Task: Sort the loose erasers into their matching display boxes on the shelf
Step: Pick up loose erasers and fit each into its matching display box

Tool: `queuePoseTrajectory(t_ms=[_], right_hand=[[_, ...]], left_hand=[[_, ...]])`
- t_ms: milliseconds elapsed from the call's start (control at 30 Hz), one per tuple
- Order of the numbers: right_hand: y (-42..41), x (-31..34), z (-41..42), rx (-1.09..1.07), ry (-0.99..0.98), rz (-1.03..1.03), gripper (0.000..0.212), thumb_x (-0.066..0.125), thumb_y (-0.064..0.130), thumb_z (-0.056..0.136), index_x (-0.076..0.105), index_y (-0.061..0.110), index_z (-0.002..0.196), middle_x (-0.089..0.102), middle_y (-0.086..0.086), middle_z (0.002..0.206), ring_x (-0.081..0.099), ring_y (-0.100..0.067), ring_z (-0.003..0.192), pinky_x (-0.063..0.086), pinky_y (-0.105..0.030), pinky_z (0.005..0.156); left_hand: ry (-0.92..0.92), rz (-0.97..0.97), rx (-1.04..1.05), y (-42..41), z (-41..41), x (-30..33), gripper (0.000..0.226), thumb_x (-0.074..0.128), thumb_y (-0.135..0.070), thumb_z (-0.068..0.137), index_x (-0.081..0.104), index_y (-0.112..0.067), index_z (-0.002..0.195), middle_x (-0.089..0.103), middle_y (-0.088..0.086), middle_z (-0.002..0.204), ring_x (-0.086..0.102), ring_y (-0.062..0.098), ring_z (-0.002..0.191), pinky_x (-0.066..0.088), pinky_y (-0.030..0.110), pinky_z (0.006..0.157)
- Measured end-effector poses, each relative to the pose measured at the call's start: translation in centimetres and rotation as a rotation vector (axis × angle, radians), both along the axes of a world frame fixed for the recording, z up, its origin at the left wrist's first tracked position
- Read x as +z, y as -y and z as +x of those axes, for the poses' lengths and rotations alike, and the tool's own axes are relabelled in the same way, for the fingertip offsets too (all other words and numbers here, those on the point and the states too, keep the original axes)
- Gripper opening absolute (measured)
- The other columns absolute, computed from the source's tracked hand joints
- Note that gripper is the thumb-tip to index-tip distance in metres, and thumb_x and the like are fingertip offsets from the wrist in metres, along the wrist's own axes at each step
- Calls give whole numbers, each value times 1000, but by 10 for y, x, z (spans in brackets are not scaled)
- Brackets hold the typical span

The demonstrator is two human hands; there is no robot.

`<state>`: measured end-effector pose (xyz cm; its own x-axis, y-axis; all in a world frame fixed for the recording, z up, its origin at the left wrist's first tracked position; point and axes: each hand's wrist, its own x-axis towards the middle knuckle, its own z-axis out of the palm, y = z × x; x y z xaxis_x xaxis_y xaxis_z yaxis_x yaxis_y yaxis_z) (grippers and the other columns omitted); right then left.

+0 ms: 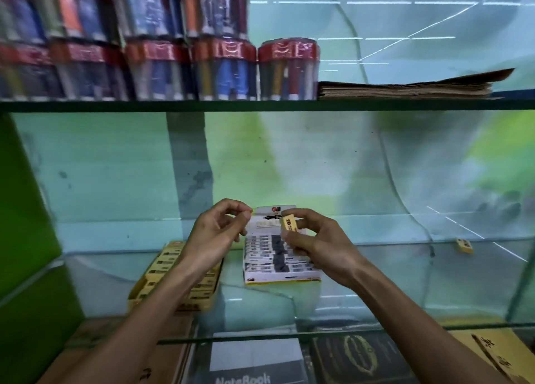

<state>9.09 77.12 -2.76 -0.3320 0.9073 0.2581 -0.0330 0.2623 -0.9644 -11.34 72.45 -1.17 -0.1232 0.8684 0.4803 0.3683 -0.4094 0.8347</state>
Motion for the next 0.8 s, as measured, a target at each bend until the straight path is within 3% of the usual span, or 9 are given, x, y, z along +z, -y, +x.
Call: queuePoseTrajectory(t_ms=[200,267,433,500,600,800], right_hand=[[8,-1,-54,80,358,237,39,75,14,84,64,26,119,65,3,100,62,-6,67,54,-23,63],[9,-1,-71,80,479,321,33,76,21,83,64,25,113,66,7,98,63,-6,72,57,-27,70],[14,0,-103,109,813,588,31,72,31,85,66,20,113,65,7,99,54,-5,78,38,-5,61],[13,-1,-112,134,890,626,30,70,30,86,66,19,113,63,4,105,52,-7,84,38,-9,66],[14,1,-119,140,1003,620,29,68,28,86,66,20,114,63,0,116,57,-17,100,49,-33,85],[11,2,-121,159,994,599,31,73,29,82,63,23,110,65,5,109,56,-13,95,50,-35,85]], left_hand=[[39,32,111,15,-47,-2,5,63,-20,93,68,-19,94,68,-8,76,60,5,65,47,13,63],[29,29,130,19,-61,-3,5,63,-23,93,68,-23,94,68,-8,78,62,6,68,47,15,67],[54,13,152,26,-86,-9,4,64,-26,93,68,-27,95,67,0,75,62,13,70,52,29,73],[53,10,151,28,-92,-11,5,63,-26,93,68,-26,96,67,0,76,62,13,71,52,30,74],[52,10,153,29,-99,-12,6,63,-27,94,67,-25,97,67,-4,78,61,9,71,51,29,75],[39,-9,155,30,-102,-15,6,62,-28,94,67,-26,97,67,-10,80,61,4,70,50,25,74]])
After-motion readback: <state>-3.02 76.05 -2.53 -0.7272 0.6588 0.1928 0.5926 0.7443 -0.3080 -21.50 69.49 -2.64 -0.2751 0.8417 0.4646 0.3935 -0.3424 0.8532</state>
